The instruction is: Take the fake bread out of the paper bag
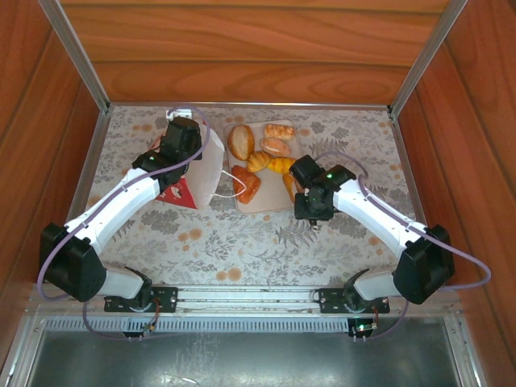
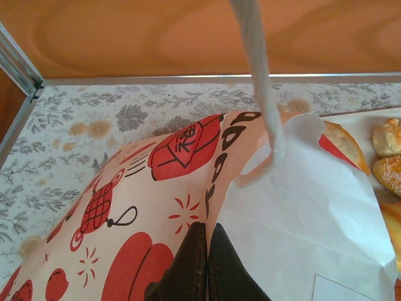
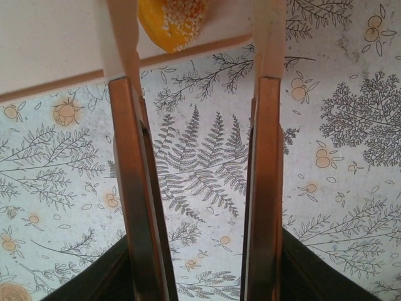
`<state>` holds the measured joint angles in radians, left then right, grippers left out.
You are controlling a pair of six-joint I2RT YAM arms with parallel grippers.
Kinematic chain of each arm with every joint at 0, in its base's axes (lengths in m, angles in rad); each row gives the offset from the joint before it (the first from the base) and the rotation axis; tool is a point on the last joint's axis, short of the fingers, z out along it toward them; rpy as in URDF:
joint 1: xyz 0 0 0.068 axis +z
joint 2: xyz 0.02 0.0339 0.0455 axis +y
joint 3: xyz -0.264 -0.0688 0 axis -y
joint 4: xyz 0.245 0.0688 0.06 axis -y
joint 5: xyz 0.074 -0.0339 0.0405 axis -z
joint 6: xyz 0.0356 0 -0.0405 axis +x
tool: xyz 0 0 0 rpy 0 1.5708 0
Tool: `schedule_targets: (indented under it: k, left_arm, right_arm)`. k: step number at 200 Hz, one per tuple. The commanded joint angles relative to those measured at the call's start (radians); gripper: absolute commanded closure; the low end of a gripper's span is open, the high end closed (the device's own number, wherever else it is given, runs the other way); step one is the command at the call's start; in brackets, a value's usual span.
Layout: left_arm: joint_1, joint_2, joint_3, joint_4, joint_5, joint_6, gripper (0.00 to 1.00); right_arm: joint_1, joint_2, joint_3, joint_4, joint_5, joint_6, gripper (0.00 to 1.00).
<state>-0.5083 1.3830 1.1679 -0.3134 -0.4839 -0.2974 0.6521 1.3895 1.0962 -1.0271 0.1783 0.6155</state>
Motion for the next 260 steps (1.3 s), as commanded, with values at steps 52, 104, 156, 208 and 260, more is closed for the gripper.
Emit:
schedule_targets:
  k: [52,104,156,208,260]
  left_arm:
    - [0.010,-0.023,-0.004,0.005,-0.001,-0.018,1.00]
    - [0.010,-0.012,0.004,0.007,0.006,-0.020,1.00]
    - [0.009,-0.009,0.006,0.010,0.005,-0.019,1.00]
    - [0.009,-0.007,0.009,0.011,0.004,-0.015,1.00]
    - [0.010,-0.006,0.010,0.013,0.001,-0.012,1.00]
  right_arm:
    - [-0.006,0.018,-0.012,0.048,-0.101,-0.041,0.49]
    - [-0.017,0.015,0.002,0.038,-0.124,-0.045,0.48]
    - [-0.025,0.046,0.009,0.042,-0.133,-0.064,0.49]
    - [-0.025,0.083,0.040,0.029,-0.175,-0.100,0.49]
    - [-0.025,0.090,0.068,-0.007,-0.152,-0.103,0.59]
